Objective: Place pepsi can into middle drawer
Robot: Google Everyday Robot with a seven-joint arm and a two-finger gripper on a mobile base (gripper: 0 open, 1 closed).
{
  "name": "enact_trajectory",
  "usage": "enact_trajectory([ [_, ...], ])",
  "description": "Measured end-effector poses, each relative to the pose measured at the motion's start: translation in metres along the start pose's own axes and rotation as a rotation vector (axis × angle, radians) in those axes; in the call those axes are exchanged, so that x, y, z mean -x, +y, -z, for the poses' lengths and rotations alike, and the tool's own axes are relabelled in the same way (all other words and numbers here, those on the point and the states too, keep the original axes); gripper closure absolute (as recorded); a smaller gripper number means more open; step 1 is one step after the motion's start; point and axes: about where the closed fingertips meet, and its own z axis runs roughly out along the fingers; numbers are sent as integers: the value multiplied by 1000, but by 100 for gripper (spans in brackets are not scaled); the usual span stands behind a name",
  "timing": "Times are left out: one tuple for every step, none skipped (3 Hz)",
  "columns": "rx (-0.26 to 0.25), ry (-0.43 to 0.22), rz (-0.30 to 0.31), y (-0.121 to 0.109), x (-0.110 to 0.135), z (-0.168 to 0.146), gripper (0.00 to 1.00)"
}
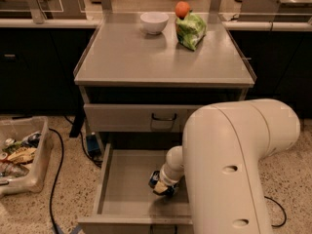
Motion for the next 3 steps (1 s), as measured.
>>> enact_trajectory([
  [0,0,0,0,0,0,11],
  [0,0,0,0,0,0,0],
  [0,0,0,0,0,0,0],
])
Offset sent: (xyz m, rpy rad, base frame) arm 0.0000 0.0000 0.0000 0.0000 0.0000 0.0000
